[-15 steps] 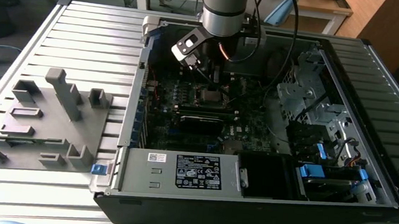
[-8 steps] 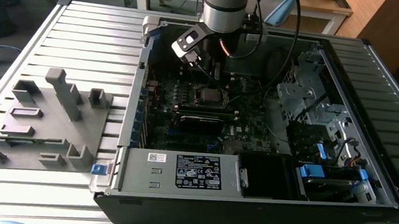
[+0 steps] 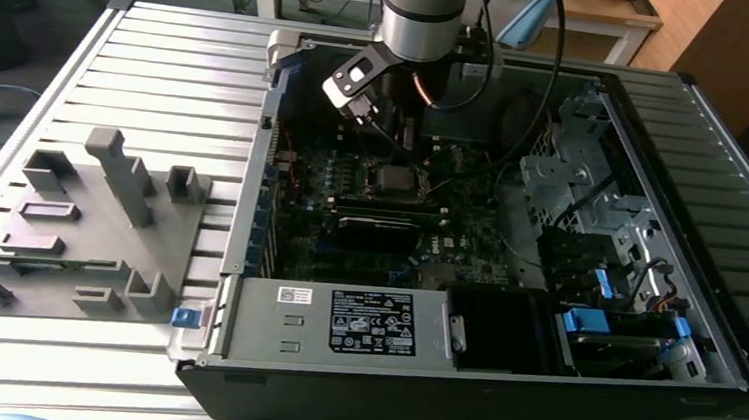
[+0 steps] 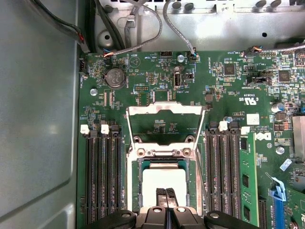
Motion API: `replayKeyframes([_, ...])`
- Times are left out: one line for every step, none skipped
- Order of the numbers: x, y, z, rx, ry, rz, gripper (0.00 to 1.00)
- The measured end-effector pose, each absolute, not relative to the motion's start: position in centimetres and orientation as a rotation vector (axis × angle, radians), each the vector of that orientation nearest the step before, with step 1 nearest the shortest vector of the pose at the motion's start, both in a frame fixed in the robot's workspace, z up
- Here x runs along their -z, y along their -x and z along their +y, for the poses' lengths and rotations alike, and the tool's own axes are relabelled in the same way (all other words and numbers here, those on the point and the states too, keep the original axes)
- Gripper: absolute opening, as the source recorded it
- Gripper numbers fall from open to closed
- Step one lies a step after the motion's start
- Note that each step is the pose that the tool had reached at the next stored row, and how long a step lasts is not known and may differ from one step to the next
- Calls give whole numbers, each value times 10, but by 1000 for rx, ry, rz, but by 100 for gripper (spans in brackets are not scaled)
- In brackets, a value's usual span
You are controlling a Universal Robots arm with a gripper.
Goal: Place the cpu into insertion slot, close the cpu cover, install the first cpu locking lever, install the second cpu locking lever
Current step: 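Close the cpu cover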
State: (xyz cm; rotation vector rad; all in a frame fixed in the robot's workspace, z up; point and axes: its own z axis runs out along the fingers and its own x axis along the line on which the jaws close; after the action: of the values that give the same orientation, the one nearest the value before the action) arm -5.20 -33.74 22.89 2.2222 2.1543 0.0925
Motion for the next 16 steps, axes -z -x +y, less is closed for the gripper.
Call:
replayKeyframes([-230,52,-337,-92,-2222,2154,11])
replayKeyframes([-231,52,-337,-93,-2222,2154,11])
replayKeyframes([-232,52,-337,-93,-2222,2154,11])
replayKeyframes([-234,52,-337,-93,-2222,2154,11])
replayKeyframes([-235,52,-337,-93,-2222,2154,11])
replayKeyframes([-236,52,-337,-93,-2222,2154,11])
replayKeyframes([-237,52,-337,-93,-2222,2154,11])
replayKeyframes([-237,52,-337,-93,-2222,2154,11])
replayKeyframes([-237,52,-337,-93,-2222,2154,11])
replayKeyframes([-237,52,-337,-93,-2222,2154,11])
replayKeyframes([-237,52,-337,-93,-2222,2154,11])
replayKeyframes([-237,52,-337,-93,-2222,2154,11])
replayKeyframes([-237,52,-337,-93,-2222,2154,11])
replayKeyframes([-237,52,-337,-93,-2222,2154,11])
replayKeyframes([-237,52,-337,-93,-2222,2154,11])
replayKeyframes([-237,52,-337,-93,-2222,2154,11])
